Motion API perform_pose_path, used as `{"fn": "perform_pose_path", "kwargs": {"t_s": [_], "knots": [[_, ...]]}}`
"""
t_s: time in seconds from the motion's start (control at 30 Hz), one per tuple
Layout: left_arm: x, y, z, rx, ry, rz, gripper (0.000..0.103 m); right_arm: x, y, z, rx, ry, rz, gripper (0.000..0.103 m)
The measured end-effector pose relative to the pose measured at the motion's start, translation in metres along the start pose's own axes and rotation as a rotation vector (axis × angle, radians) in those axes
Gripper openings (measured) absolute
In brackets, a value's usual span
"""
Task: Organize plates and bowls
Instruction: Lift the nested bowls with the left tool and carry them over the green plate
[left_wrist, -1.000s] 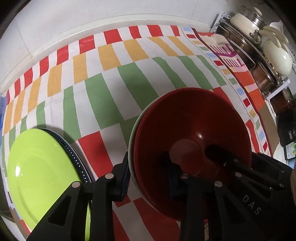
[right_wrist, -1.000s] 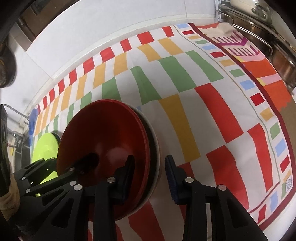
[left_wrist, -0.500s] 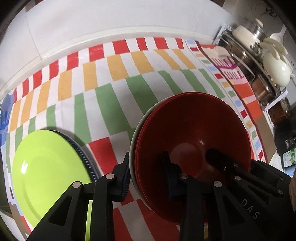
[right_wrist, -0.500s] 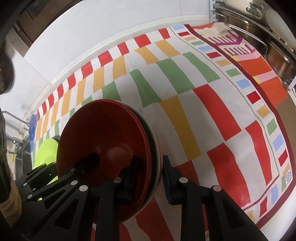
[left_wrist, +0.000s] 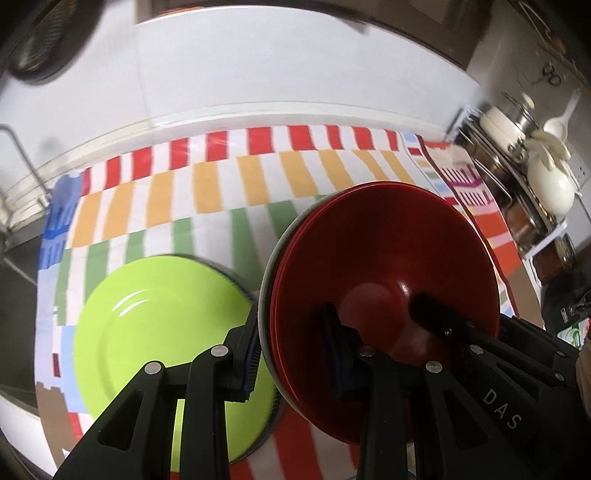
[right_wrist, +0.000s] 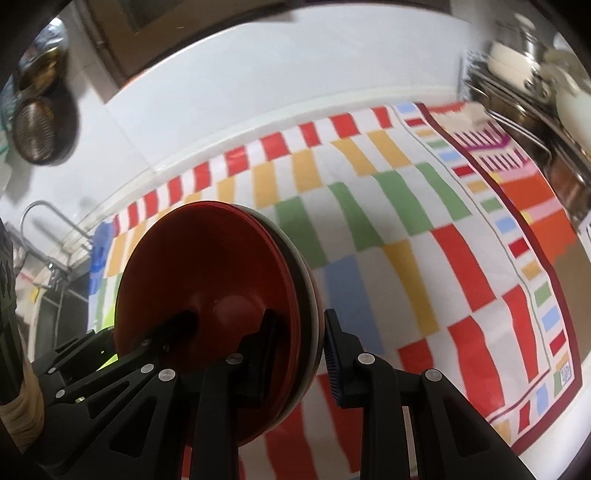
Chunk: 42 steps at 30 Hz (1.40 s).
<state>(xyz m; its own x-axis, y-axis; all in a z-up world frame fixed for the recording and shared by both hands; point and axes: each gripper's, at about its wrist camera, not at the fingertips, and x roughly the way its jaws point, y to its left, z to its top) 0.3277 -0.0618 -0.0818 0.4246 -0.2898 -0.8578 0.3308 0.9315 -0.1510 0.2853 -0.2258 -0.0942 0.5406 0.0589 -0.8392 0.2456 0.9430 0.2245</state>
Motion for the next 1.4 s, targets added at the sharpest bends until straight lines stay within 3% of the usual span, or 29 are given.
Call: {"fn": "perform_pose_path", "kwargs": {"t_s": [0.43,0.73,1.4], "knots": [[-0.030,0.079,-0.020,-0.119,-0.028,0.066,0.030,0.001,0.077,-0.009,-0.117,0.011,0.086,0.026],[-0.028,0.127,-0.038,-0.187,0.009,0.105,0.030,0.020,0.125,-0.021,-0.180,0.072,0.128,0.026],[0.010,0.155,-0.048,-0.222,0.131,0.100,0.031,0.071,0.156,-0.036,-0.185,0.215,0.119,0.026]]}}
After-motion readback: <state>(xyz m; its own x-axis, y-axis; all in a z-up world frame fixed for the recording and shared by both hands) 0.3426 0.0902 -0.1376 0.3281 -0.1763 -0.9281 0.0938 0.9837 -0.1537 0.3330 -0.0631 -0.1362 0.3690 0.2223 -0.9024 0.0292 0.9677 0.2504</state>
